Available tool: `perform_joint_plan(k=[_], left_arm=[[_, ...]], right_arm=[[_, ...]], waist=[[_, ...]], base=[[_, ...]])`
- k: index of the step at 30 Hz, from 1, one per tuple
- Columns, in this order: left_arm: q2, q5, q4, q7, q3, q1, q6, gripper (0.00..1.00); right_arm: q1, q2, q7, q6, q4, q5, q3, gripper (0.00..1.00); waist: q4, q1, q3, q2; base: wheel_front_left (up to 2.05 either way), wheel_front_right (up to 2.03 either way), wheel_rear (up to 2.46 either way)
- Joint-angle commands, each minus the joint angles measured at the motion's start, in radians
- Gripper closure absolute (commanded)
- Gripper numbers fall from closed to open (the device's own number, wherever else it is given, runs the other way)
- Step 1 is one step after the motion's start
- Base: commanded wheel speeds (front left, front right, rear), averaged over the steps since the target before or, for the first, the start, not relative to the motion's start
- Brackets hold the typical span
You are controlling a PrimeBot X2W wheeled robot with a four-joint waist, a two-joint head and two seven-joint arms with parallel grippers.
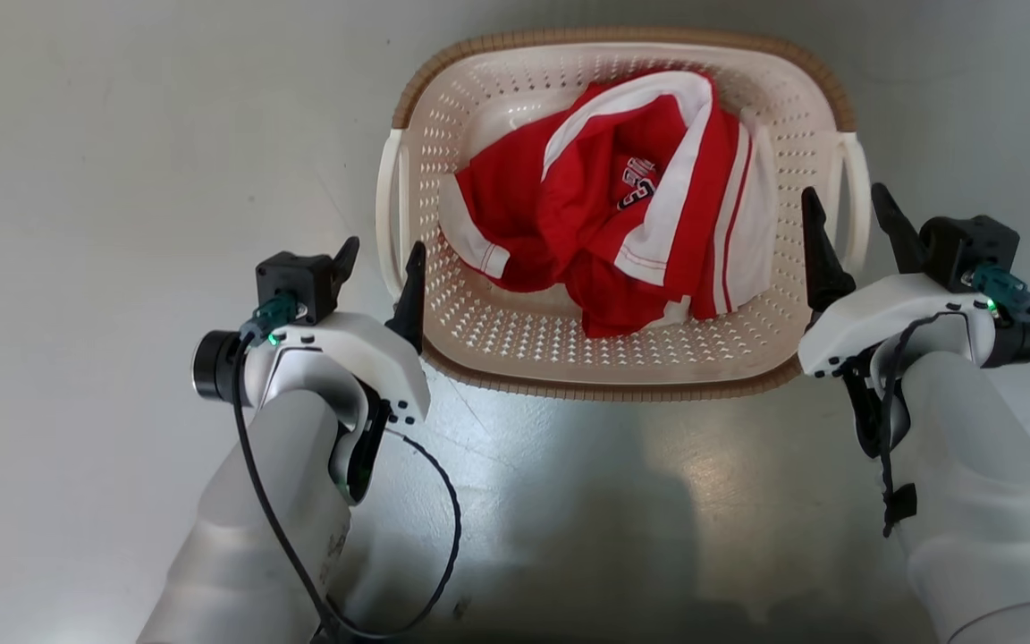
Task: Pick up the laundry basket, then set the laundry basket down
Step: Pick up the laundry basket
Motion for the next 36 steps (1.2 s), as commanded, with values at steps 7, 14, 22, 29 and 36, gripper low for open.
perform_joint_plan(k=[7, 14, 22, 29, 36], left_arm=[[0.022, -0.037, 0.063, -0.006, -0.03, -0.051, -0.008, 0.0], [0.022, -0.031, 0.113, -0.006, -0.06, -0.098, -0.016, 0.0], [0.022, -0.038, 0.158, -0.006, -0.09, -0.129, -0.027, 0.0], [0.022, -0.061, 0.196, -0.006, -0.139, -0.142, -0.034, 0.67], [0.022, -0.117, 0.19, -0.006, -0.193, -0.142, -0.02, 1.0]], right_arm=[[-0.018, 0.017, -0.011, 0.004, 0.032, -0.015, 0.04, 0.0], [-0.043, 0.017, -0.011, 0.004, 0.054, -0.014, 0.057, 0.0], [-0.066, 0.017, -0.011, 0.004, 0.084, -0.005, 0.077, 0.47], [-0.083, 0.017, -0.011, 0.004, 0.131, -0.003, 0.077, 0.64], [-0.101, 0.017, -0.011, 0.004, 0.182, -0.019, 0.063, 1.0]], waist=[[0.005, 0.0, 0.043, 0.0], [0.004, 0.0, 0.059, 0.0], [0.003, 0.0, 0.062, 0.0], [-0.001, 0.0, 0.057, 0.0], [-0.001, 0.0, 0.048, 0.0]], base=[[0.0, 0.0, 0.0], [0.0, 0.0, 0.0], [0.0, 0.0, 0.0], [0.0, 0.0, 0.0], [0.0, 0.0, 0.0]])
